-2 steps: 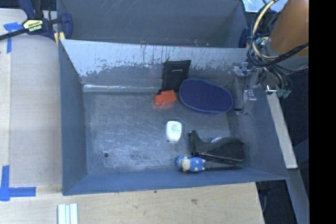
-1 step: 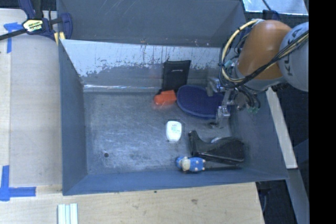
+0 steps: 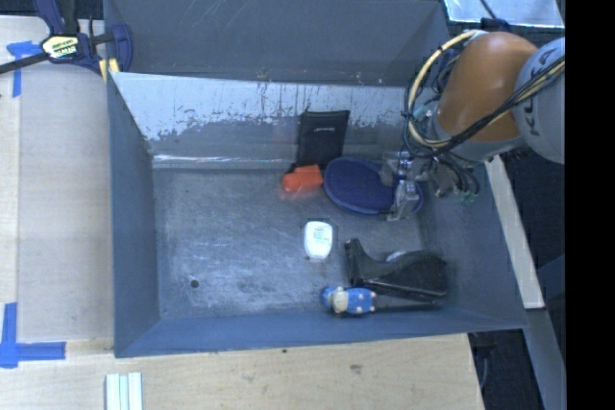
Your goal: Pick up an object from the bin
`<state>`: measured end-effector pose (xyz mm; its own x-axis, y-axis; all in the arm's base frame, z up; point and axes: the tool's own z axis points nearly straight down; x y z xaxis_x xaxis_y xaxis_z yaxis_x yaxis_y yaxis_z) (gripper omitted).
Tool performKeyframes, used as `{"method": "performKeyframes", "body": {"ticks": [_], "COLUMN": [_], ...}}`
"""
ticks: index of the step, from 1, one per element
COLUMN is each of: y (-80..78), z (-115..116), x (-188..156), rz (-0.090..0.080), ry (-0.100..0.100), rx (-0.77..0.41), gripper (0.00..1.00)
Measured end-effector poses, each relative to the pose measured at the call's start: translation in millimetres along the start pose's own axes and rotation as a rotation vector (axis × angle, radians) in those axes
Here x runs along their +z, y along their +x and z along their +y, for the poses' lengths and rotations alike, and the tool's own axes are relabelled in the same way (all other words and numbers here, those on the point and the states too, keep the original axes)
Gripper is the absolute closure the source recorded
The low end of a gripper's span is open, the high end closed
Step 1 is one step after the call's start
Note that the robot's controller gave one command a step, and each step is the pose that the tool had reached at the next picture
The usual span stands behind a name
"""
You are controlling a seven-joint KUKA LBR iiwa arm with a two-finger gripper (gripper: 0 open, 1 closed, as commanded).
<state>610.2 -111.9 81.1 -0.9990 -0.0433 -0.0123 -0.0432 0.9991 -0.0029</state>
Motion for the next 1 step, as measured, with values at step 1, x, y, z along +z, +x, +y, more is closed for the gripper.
{"method": "performKeyframes", "body": {"ticks": [1], "y": [-14.3], "z": [-33.5], "x": [-123.2], "rz": [-0.001], "ry": [0.002], "rx": [-0.016], "gripper": [1.0]}}
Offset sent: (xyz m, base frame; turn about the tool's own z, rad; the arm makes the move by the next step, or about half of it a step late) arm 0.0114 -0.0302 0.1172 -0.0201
